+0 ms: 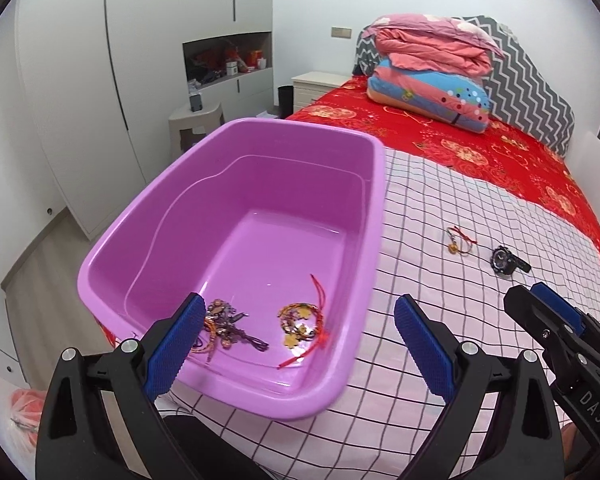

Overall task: Organize jewelry
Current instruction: 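Move both tools back toward the heart bracelet and black watch on the bed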

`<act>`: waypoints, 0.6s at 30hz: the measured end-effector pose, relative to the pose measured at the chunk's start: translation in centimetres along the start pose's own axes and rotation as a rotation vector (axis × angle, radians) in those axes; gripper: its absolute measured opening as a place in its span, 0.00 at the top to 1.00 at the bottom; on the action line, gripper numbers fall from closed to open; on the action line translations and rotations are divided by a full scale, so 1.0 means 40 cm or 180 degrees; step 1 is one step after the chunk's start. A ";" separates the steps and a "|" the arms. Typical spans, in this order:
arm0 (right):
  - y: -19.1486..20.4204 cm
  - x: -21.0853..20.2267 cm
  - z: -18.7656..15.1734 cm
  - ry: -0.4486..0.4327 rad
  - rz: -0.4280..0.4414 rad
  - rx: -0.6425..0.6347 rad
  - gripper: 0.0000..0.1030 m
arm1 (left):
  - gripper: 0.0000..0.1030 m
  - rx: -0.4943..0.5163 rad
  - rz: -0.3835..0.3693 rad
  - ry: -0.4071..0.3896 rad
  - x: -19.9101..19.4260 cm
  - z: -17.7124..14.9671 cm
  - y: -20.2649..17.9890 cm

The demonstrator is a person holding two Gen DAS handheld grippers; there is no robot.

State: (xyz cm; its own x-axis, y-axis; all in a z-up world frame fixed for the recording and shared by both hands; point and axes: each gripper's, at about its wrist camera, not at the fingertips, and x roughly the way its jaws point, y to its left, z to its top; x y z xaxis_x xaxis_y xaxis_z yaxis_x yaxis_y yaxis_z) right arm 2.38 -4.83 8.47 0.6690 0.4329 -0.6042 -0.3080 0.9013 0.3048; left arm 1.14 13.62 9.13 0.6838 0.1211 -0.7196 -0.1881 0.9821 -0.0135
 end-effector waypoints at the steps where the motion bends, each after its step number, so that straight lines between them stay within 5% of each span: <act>1: -0.009 -0.008 -0.002 -0.0011 -0.0010 0.0019 0.50 | 0.09 0.0010 -0.0014 0.0003 -0.001 0.000 -0.006; 18: -0.122 -0.092 -0.034 -0.0144 -0.0193 0.0273 0.49 | 0.09 0.0208 -0.0204 0.0034 -0.002 -0.002 -0.136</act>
State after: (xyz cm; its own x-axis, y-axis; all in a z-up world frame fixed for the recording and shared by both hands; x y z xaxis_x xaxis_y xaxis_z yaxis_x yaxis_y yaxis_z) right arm 0.52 -10.80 8.19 0.7150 0.3747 -0.5902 -0.2083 0.9200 0.3319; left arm 2.06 8.25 9.18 0.6853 0.0565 -0.7260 -0.0974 0.9951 -0.0146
